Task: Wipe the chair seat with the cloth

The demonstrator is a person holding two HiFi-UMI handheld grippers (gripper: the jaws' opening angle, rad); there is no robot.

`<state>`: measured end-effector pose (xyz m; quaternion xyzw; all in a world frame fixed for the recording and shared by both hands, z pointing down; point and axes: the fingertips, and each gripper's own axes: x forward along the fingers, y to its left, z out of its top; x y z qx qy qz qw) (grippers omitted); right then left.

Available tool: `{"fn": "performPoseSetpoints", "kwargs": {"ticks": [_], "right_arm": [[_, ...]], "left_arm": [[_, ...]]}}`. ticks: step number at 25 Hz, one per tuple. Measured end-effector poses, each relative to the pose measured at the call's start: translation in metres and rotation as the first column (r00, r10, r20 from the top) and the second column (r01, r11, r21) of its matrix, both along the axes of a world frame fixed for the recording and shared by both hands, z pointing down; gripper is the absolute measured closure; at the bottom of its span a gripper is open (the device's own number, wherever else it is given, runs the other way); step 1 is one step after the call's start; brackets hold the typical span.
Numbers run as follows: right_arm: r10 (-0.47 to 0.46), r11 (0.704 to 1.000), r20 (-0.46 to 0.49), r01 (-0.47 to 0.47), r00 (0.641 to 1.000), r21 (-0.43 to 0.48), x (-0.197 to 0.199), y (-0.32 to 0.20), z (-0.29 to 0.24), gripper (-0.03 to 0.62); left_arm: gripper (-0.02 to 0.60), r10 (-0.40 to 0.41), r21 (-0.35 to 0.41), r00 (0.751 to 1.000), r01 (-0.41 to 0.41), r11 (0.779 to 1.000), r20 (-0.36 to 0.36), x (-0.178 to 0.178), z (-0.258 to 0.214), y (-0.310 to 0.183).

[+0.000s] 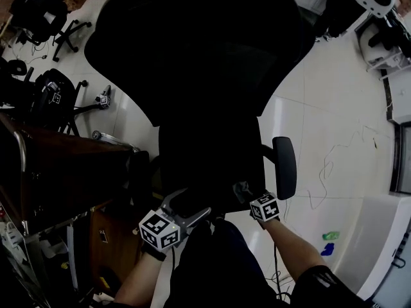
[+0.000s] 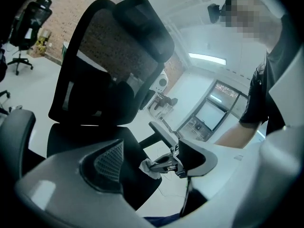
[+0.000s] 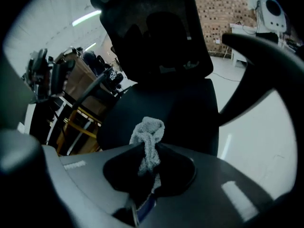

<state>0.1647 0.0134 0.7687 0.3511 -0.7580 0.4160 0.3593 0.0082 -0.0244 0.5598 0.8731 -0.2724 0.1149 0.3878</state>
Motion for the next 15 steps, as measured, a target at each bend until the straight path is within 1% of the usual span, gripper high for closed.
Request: {"fn": "performPoseSetpoints", "kwargs": {"ticks": [3, 6, 10, 15], "right_arm": [[0.002, 0.999, 0.091, -0.007, 0.996, 0.054, -0.021, -0.006, -0.056, 0.545], [-0.016, 0.994, 0.154, -0.001, 0.988, 0.111, -0.037, -0.016, -0.108, 0.545], [-0.079, 0.979, 0.212, 0.035, 0.974, 0.202, -0.056, -0.031, -0.172, 0.545], [-0.097, 0.963, 0.268, 0.023, 0.958, 0.268, -0.07, -0.015, -0.242, 0.545]], "left_arm": [[0.193, -0.016, 0.026, 1.0, 0.016, 1.0, 0.002, -0.003, -0.032, 0.004], [0.193, -0.048, 0.061, 0.999, 0.048, 0.997, -0.002, -0.008, -0.068, 0.005], [0.193, -0.09, 0.129, 0.996, 0.089, 0.988, 0.003, -0.018, -0.113, 0.0], [0.193, -0.108, 0.172, 0.994, 0.105, 0.979, 0.008, -0.033, -0.154, 0.027]]}}
